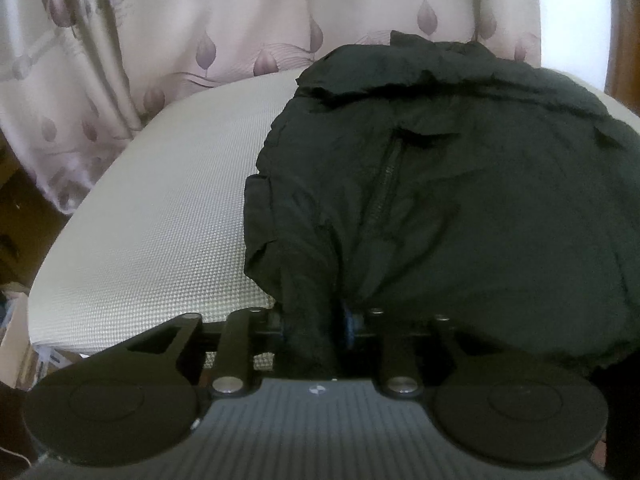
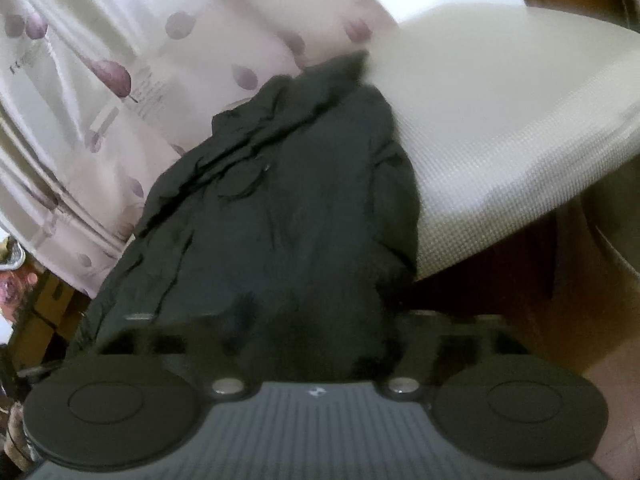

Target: Fold large clothes

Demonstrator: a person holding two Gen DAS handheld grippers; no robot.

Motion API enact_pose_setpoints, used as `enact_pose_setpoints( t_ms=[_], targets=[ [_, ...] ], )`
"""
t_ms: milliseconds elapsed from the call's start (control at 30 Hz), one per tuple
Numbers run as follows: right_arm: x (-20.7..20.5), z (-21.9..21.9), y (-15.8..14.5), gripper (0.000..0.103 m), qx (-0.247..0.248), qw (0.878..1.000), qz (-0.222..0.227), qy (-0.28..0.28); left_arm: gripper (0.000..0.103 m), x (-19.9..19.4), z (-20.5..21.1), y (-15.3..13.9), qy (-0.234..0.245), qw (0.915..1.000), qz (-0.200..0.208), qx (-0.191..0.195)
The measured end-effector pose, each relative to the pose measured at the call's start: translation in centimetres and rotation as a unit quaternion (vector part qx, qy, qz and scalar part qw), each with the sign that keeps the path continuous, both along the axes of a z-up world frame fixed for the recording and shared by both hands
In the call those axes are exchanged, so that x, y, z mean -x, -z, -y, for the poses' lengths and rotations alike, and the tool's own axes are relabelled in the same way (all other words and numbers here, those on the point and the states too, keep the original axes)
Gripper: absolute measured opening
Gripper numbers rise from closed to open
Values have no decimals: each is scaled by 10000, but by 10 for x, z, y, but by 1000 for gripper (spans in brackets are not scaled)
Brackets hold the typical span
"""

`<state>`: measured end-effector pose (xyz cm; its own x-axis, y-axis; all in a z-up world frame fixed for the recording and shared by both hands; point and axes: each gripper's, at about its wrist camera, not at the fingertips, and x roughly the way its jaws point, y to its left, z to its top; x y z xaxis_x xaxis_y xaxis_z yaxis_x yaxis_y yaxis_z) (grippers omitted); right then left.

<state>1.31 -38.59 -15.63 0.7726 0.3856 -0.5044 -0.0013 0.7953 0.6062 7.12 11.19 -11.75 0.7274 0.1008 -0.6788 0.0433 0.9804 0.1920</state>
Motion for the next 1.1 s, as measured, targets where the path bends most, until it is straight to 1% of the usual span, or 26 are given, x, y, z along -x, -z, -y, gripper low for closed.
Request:
enact_pose_setpoints(
  t_ms=[33, 100, 133, 200, 233, 267, 300, 333, 367, 400, 433, 467, 500, 533, 567, 600, 633, 667, 733, 800, 867, 933, 967, 1100],
  targets=[
    [0, 1, 1, 94, -9, 10000, 8, 30, 40, 0, 0, 1, -23, 10000, 2, -37],
    [-3, 2, 3, 94, -31, 10000, -70, 45, 51, -1, -3, 3, -70, 10000, 13, -29],
    [-4, 1, 5, 94, -57, 9999, -107, 35, 53, -1, -4, 4, -96, 10000, 18, -19],
    [-6, 0, 8, 94, -105, 9998, -136, 33, 61, -1, -6, 4, -128, 9999, 33, -17],
    [-6, -2, 10, 94, -130, 9998, -134, 4, 63, -1, -7, 4, -142, 9999, 25, -1],
    [-7, -3, 12, 94, -191, 9997, -142, -44, 67, -2, -9, 5, -157, 9999, -8, 39],
    [-8, -4, 13, 94, -270, 9995, -149, -99, 72, -2, -11, 6, -176, 9998, -71, 113],
    [-9, -6, 15, 94, -317, 9993, -159, -151, 73, -3, -14, 7, -185, 9995, -136, 225],
    [-10, -8, 15, 93, -289, 9993, -165, -175, 73, -3, -18, 8, -161, 9986, -221, 453],
    [-10, -11, 15, 88, -205, 9995, -157, -182, 70, -3, -24, 9, -136, 9969, -309, 710],
    [-11, -14, 14, 78, -99, 9997, -148, -195, 67, -4, -29, 10, -124, 9950, -369, 924],
    [-12, -16, 14, 51, -45, 9995, -182, -239, 55, -5, -33, 12, -74, 9922, -438, 1167],
    [-13, -17, 14, 40, -69, 9994, -222, -258, 33, -6, -36, 14, 26, 9894, -496, 1366],
    [-13, -16, 14, 36, -115, 9994, -206, -253, 24, -7, -37, 15, 132, 9866, -552, 1526],
    [-12, -17, 12, 28, -110, 9994, -167, -267, 18, -7, -36, 14, 166, 9866, -526, 1536],
    [-11, -17, 9, 22, -73, 9996, -126, -258, 15, -6, -33, 13, 207, 9879, -473, 1462],
    [-10, -16, 7, 19, -113, 9996, -103, -234, 13, -5, -29, 12, 242, 9890, -411, 1403],
    [-9, -13, 5, 16, -260, 9994, -69, -219, 11, -2, -27, 11, 251, 9897, -337, 1371],
    [-5, -5, 1, 14, -539, 9984, 17, -194, 10, 4, -30, 5, 160, 9887, -201, 1480],
    [1, 3, -3, 13, -769, 9968, 112, -162, 10, 11, -40, -4, 0, 9836, -45, 1803],
    [7, 8, -9, 13, -977, 9949, 195, -137, 10, 19, -49, -16, -96, 9787, 120, 2048],
    [14, 12, -15, 13, -1186, 9925, 260, -169, 10, 29, -56, -28, -106, 9735, 254, 2271],
    [17, 13, -18, 13, -1264, 9914, 282, -188, 10, 35, -57, -34, -97, 9717, 315, 2340],
    [34, 15, -33, 13, -1518, 9872, 400, -284, 10, 61, -51, -53, -22, 9705, 564, 2345]
  ],
)
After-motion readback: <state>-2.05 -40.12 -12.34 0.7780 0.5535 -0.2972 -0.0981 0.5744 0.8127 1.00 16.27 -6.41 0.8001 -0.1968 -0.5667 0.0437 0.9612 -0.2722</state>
